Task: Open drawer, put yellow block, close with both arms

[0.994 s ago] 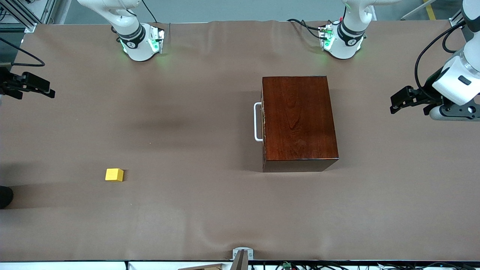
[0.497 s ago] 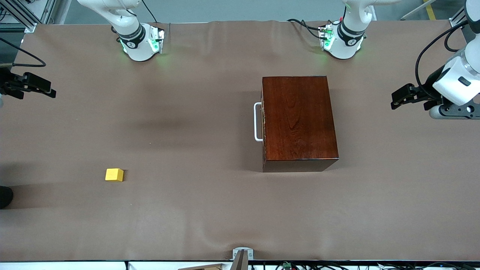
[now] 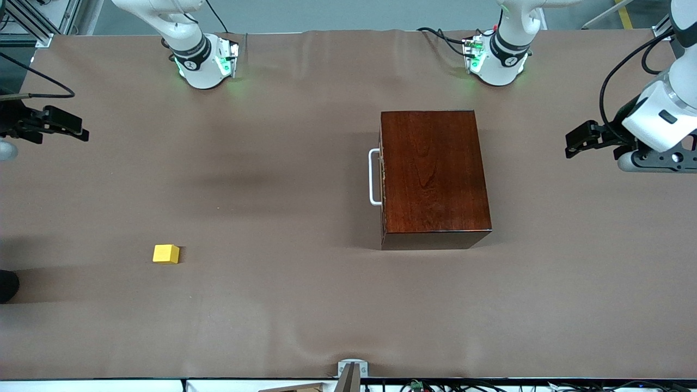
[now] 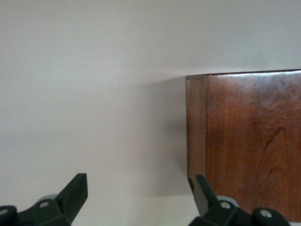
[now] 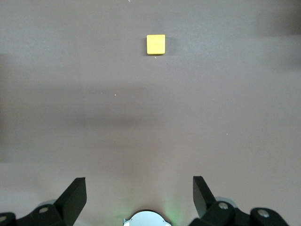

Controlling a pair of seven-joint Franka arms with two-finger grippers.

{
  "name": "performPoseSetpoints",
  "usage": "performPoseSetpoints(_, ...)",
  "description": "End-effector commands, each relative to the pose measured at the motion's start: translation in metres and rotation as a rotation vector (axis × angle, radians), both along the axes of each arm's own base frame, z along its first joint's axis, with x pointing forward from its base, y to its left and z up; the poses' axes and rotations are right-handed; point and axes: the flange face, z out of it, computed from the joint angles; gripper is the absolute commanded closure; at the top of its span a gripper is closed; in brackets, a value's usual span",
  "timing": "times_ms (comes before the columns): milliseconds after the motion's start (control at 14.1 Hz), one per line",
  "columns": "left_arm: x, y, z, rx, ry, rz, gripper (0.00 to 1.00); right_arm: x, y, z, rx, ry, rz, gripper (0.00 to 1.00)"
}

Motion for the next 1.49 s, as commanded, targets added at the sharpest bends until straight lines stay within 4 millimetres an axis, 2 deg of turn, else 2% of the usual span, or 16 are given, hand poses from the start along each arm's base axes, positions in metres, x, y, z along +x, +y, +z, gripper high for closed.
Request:
performPoseSetpoints(0, -0.006, -0.022, 0.010, -0.063, -0.012, -0.029, 0.00, -0.002, -0.001, -0.021, 0.006, 0.029, -0.004, 0.00)
performPoseSetpoints(142, -0.015, -0.078, 0.006, -0.027, -0.010, -0.136, 0.00, -0.003, -0.002, -0.031, 0.008, 0.049, -0.006, 0.00)
performPoseSetpoints(284, -0.026, -0.122, 0.013, -0.028, -0.030, -0.131, 0.00, -0.003, -0.003, -0.036, 0.008, 0.057, -0.009, 0.00)
performPoseSetpoints(426, -0.035, -0.178, 0.005, -0.042, -0.029, -0.178, 0.00, -0.004, -0.003, -0.039, 0.009, 0.063, -0.009, 0.00)
performPoseSetpoints(639, -0.041, -0.247, -0.005, -0.083, -0.007, -0.208, 0.00, -0.005, -0.005, -0.045, 0.009, 0.075, -0.012, 0.00)
performPoseSetpoints(781, -0.049, -0.301, -0.013, -0.109, 0.015, -0.168, 0.00, -0.005, -0.006, -0.046, 0.010, 0.077, -0.014, 0.00)
performPoseSetpoints(994, -0.077, -0.379, -0.041, -0.121, 0.047, -0.114, 0.00, -0.002, -0.005, -0.052, 0.009, 0.063, -0.013, 0.00)
performPoseSetpoints(1065, -0.086, -0.397, -0.046, -0.115, 0.034, -0.088, 0.00, -0.001, -0.005, -0.056, 0.008, 0.060, -0.012, 0.00)
performPoseSetpoints(1206, -0.106, -0.431, -0.072, -0.063, 0.027, -0.063, 0.00, 0.002, -0.003, -0.065, 0.007, 0.045, -0.011, 0.00)
performPoseSetpoints(1419, -0.121, -0.463, -0.118, 0.036, -0.001, -0.013, 0.00, 0.008, -0.003, -0.071, 0.003, 0.000, -0.011, 0.00)
